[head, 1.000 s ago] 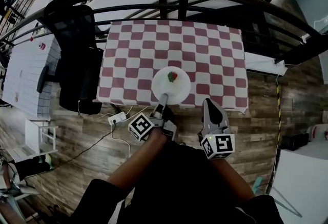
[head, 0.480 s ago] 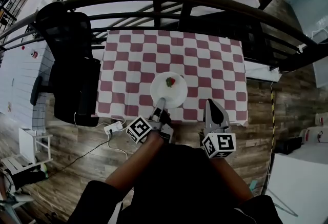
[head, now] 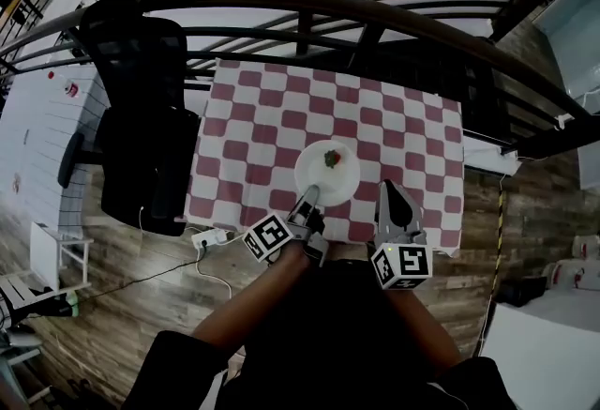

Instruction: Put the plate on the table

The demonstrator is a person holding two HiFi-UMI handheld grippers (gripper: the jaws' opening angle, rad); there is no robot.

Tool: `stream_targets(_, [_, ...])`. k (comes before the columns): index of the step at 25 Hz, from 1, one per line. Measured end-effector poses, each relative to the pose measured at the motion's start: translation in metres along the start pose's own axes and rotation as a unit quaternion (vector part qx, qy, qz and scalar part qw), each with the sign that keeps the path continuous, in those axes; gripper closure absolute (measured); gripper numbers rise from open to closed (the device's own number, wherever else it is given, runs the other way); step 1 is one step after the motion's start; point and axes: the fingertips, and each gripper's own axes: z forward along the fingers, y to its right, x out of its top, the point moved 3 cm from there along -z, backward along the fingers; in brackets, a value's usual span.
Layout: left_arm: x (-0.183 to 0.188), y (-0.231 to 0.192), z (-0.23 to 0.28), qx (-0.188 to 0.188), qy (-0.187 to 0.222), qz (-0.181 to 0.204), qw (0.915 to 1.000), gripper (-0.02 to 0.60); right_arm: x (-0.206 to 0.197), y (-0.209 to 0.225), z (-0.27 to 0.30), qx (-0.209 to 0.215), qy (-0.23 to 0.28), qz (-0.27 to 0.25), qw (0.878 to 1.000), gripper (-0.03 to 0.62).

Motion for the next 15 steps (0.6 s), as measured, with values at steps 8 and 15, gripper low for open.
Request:
stream_targets(8, [0.004, -0.022, 0.038, 0.023, -0.027, -0.002, 0.9994, 0.554, -0.004, 0.026, 0.006, -0.026, -0.028, -0.017, 0.999, 0.597])
stream_targets(15, [-0.004, -0.037, 0.082, 0.021, -0.025, 0.006, 0.9994, 0.554, -0.008, 0.062, 0.011, -0.037, -0.038, -0.009, 0.999, 0.597])
